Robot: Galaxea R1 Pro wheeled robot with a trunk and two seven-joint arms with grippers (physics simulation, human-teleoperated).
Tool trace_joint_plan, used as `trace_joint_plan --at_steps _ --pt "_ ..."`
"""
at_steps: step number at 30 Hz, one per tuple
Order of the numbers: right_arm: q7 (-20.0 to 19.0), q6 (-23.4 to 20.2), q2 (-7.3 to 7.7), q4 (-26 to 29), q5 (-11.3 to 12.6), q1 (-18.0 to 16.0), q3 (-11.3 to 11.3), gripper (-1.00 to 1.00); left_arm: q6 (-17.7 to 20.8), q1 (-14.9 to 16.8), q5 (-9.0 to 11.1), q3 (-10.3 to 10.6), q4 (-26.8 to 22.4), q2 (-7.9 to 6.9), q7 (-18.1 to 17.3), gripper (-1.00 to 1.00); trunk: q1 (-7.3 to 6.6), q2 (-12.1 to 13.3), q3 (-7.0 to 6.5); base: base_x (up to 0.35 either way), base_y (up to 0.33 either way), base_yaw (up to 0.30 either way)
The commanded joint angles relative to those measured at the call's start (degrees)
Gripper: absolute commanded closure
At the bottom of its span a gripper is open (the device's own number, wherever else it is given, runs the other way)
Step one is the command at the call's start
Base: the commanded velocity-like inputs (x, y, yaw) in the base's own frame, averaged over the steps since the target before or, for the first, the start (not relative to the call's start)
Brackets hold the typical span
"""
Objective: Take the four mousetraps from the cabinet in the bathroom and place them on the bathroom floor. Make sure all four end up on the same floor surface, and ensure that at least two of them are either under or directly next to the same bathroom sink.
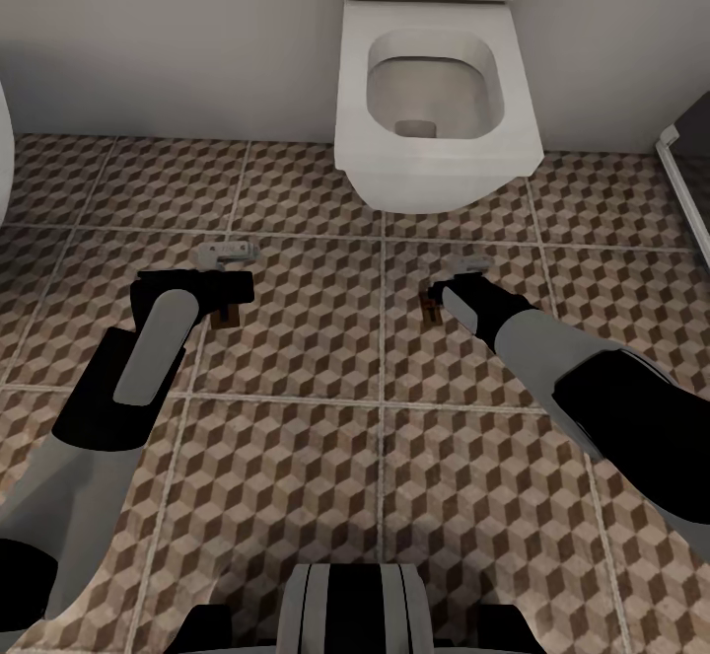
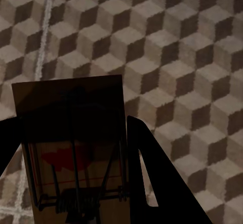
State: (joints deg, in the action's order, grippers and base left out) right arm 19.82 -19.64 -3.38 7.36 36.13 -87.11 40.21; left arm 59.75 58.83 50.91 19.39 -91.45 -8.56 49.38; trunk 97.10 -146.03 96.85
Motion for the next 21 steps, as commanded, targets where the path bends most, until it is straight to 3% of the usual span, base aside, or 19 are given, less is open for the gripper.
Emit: trace_joint_plan --at_steps 1,12,21 --pt "0.31 -0.33 0.02 0.10 0.43 -0.04 0.48 -1.00 0.25 0.05 0.33 0.12 -0.05 -0.05 0.59 1.00 -0.01 -0.01 0.03 0.000 -0.001 0.000" --pt "0.31 -0.30 0.51 0.07 0.37 -0.15 0.48 -1.00 0.25 0.05 0.33 0.12 0.03 -0.05 0.63 1.00 -0.01 -0.01 0.03 0.000 0.000 0.000" --pt "0.31 -0.48 2.37 0.06 0.35 -0.17 0.41 -1.00 0.25 0.05 0.26 0.15 0.08 0.32 0.66 1.00 -0.01 -0.01 0.03 0.000 -0.055 0.000"
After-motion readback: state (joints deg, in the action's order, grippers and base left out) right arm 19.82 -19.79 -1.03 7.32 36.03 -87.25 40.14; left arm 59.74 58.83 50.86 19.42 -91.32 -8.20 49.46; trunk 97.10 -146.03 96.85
